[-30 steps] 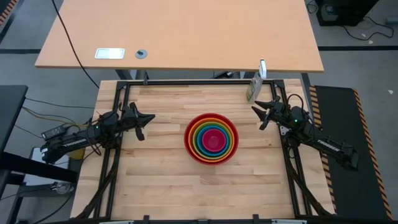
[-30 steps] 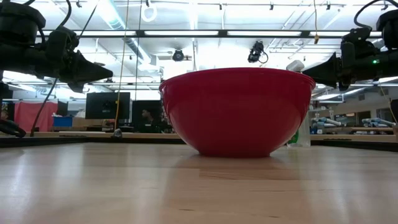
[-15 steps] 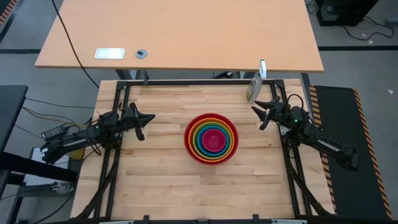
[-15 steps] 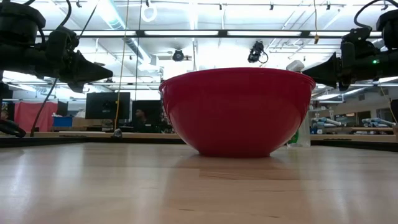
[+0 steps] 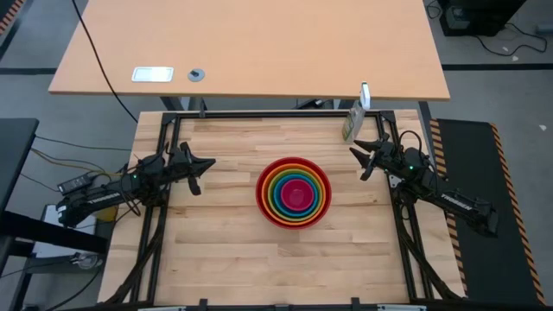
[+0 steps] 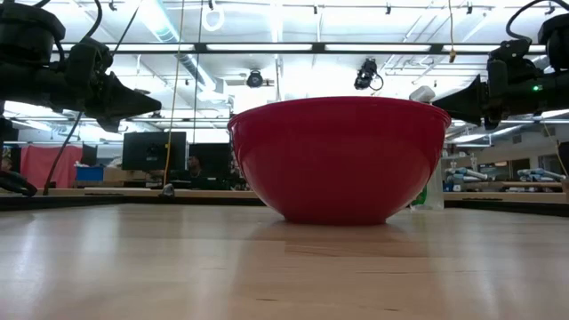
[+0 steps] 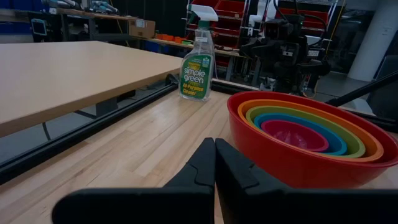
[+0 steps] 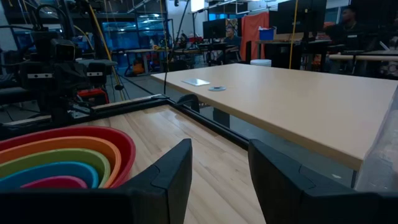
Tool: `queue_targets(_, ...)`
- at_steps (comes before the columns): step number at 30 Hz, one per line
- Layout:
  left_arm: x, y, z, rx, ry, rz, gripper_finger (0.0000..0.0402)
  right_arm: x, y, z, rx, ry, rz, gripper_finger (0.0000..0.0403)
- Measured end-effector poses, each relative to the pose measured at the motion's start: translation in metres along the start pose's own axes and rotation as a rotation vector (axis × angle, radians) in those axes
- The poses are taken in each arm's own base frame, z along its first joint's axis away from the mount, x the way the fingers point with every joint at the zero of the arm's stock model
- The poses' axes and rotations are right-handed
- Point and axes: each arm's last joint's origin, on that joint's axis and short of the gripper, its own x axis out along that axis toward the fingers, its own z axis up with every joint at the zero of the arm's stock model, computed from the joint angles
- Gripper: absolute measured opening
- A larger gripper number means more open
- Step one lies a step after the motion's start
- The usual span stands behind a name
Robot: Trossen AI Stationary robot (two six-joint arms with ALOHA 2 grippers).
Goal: Nest bowls inside each other
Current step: Return to Home Position
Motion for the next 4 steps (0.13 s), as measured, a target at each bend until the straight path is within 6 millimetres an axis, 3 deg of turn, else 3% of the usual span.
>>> queue_targets(4, 0.0000, 0.0000, 0.0000, 0.000, 0.000, 0.000, 0.0007, 0.0000, 0.0000, 0.0000, 0.000, 0.000, 0.000, 0.0165)
